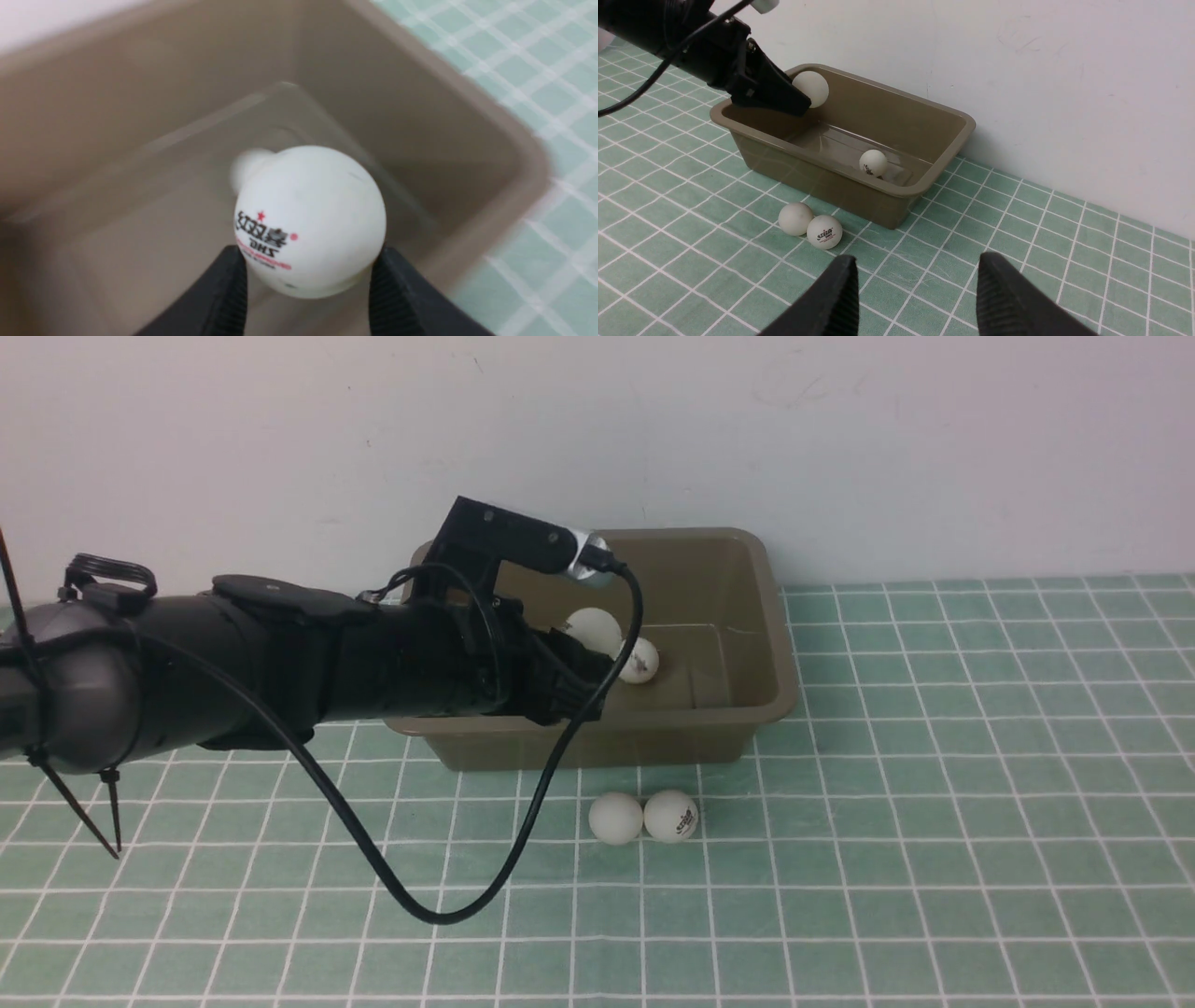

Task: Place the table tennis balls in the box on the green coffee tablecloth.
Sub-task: 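Drop the ball into the bin, then reach for and grasp a ping pong ball on the table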

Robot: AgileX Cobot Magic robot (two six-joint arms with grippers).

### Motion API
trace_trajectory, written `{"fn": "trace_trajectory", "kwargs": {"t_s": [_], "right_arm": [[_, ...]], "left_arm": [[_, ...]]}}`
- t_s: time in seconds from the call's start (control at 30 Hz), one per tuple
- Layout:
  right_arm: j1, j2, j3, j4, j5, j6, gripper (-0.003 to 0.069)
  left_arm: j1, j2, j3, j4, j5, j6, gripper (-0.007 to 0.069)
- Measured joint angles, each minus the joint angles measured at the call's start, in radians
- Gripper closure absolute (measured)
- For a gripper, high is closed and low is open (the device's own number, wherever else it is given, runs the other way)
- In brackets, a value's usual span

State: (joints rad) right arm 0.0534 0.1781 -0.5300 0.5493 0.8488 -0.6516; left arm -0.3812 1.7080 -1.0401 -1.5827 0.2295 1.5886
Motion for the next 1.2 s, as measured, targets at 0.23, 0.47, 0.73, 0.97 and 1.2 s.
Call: {"fn": "trace_trajectory", "kwargs": {"t_s": [0.23,0.47,0.73,0.97,1.2], "right_arm": [[0.000,0.000,0.000,0.000,0.000,0.000,0.0332],[0.000,0.000,0.000,0.000,0.000,-0.023,0.0332],[0.000,0.000,0.000,0.000,-0.004,-0.052,0.0332],[0.000,0.000,0.000,0.000,-0.021,-0.053,0.0332],[0.000,0.000,0.000,0.000,-0.023,-0.053,0.0332]], "left_arm": [[0.012,0.053,-0.035,-0.130,-0.132,0.265,0.0322],[0.019,0.073,-0.038,-0.139,-0.160,0.348,0.0155],[0.020,-0.076,-0.028,-0.141,-0.152,0.252,0.0083],[0.020,-0.327,0.064,-0.136,0.081,0.047,0.0083],[0.020,-0.537,0.130,0.164,0.382,-0.277,0.0083]]}}
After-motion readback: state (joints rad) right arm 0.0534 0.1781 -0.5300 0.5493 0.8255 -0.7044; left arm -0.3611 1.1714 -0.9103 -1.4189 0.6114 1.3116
